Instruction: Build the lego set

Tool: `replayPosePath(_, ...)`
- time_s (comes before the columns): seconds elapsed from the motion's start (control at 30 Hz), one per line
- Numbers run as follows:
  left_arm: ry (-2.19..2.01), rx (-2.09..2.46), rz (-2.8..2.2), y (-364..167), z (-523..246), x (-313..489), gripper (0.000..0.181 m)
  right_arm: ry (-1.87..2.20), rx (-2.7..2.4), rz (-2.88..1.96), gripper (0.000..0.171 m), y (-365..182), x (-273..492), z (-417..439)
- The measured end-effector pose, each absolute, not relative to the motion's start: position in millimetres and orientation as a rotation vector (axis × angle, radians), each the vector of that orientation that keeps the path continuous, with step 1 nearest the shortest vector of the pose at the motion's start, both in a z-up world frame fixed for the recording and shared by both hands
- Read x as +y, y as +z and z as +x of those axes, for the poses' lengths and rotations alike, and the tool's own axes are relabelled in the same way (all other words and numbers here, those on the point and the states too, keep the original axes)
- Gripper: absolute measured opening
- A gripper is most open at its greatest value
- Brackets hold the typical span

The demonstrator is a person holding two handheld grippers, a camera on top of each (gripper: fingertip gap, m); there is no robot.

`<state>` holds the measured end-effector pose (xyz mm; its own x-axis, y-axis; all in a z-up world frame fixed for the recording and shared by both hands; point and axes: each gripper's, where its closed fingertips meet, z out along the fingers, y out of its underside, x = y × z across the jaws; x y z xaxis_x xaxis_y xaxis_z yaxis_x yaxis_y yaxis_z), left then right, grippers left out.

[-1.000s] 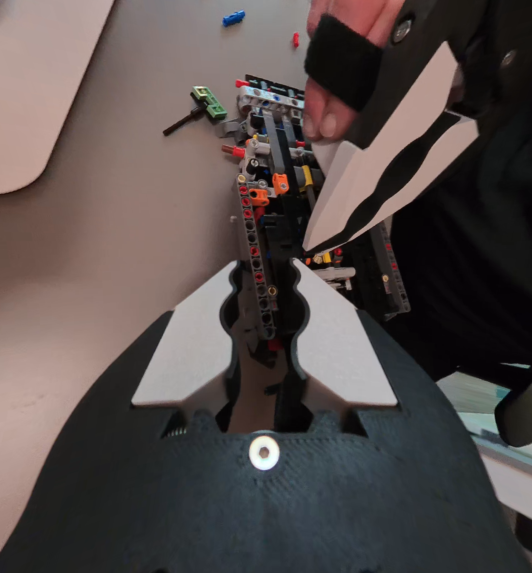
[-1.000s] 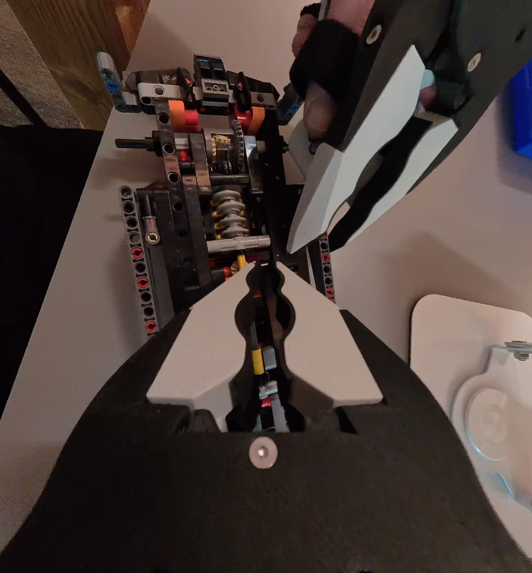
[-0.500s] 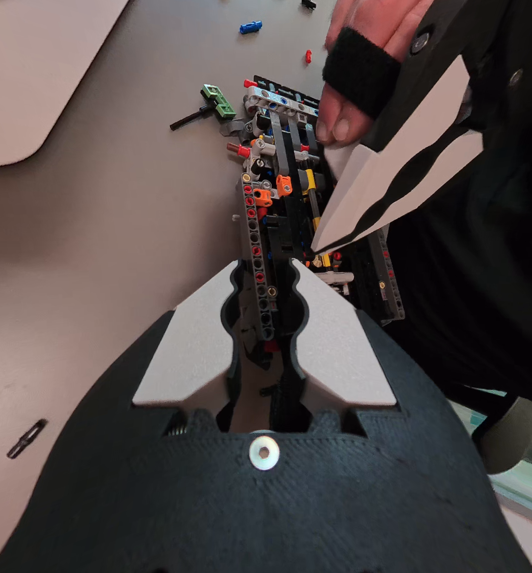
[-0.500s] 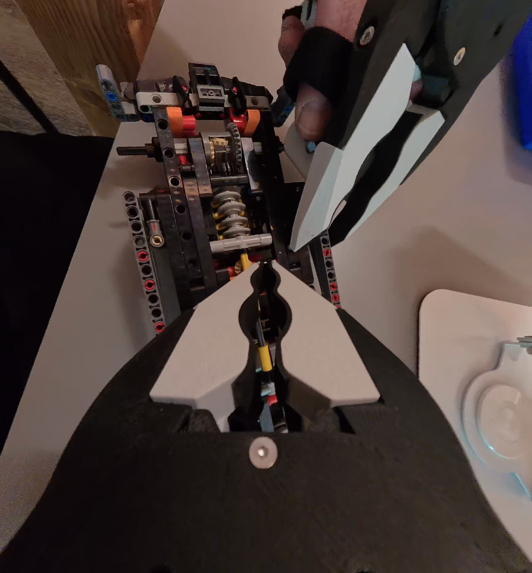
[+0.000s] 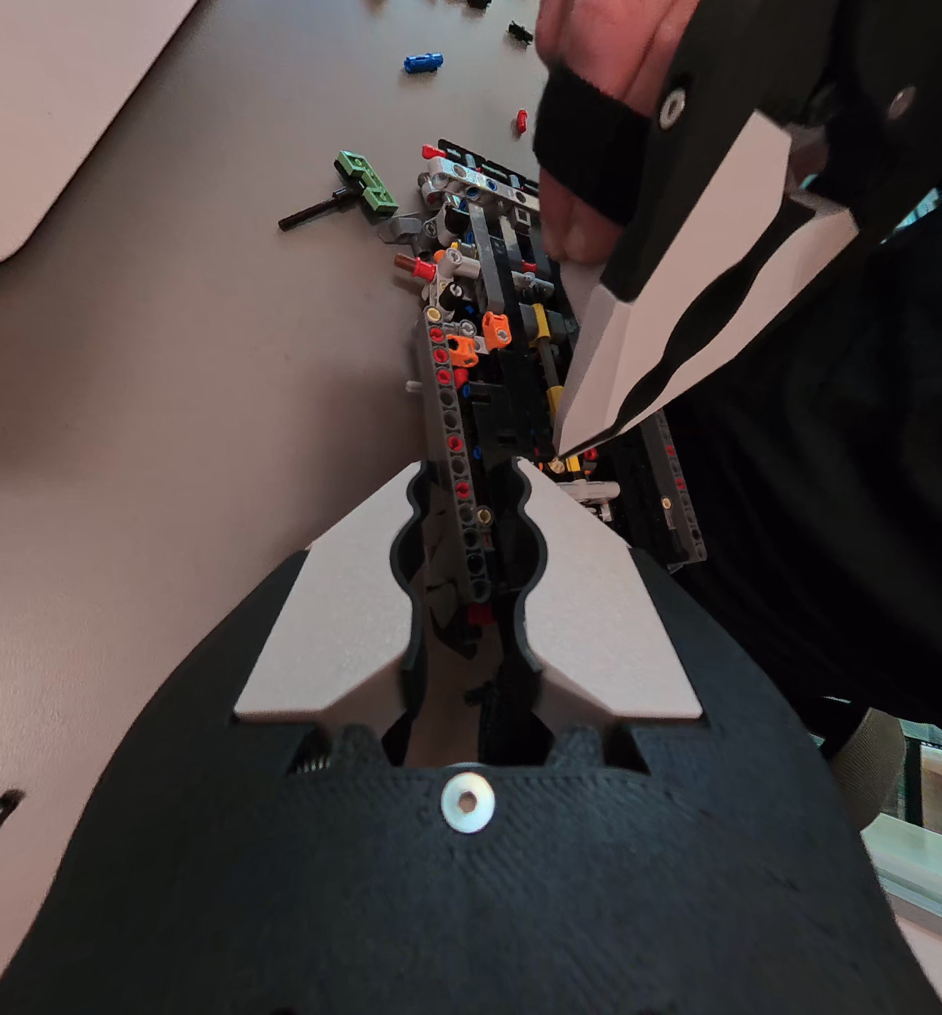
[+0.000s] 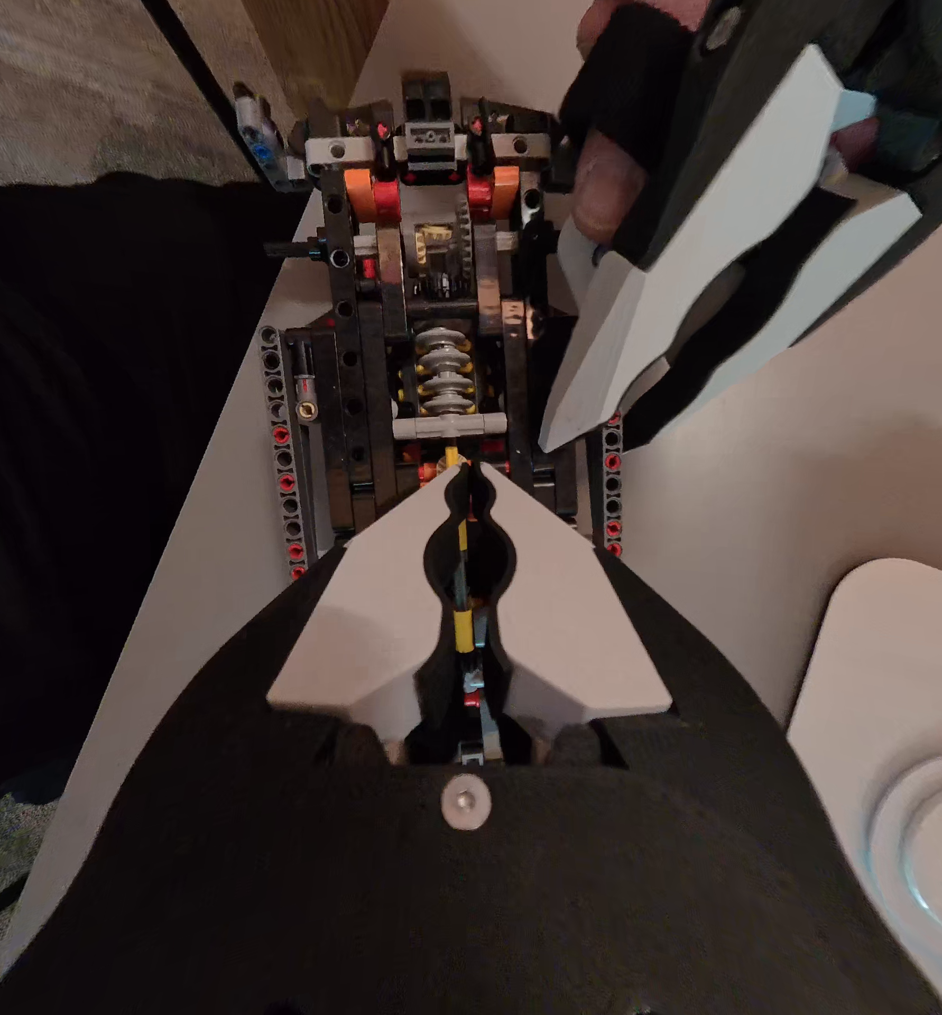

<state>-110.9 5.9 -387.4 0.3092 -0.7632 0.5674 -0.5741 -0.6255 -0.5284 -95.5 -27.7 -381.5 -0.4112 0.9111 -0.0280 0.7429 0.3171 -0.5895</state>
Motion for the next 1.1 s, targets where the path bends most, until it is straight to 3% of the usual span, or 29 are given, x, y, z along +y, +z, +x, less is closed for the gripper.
replayPosePath(0.27,-1.240,1.201,-2.360,-387.7,-111.4,4.7,0.025,0.637,-2.197,-1.433,0.000,-374.0,-25.2,-98.0)
replayPosePath(0.43,-1.233,1.192,-2.360,-387.1,-109.8,4.5,0.025,0.622,-2.145,-1.480,0.022,-378.0,-14.2,-98.5)
replayPosePath(1.1,-1.250,1.152,-2.356,-386.3,-110.1,4.2,0.018,0.598,-2.057,-1.410,0.012,-381.8,-11.8,-101.6)
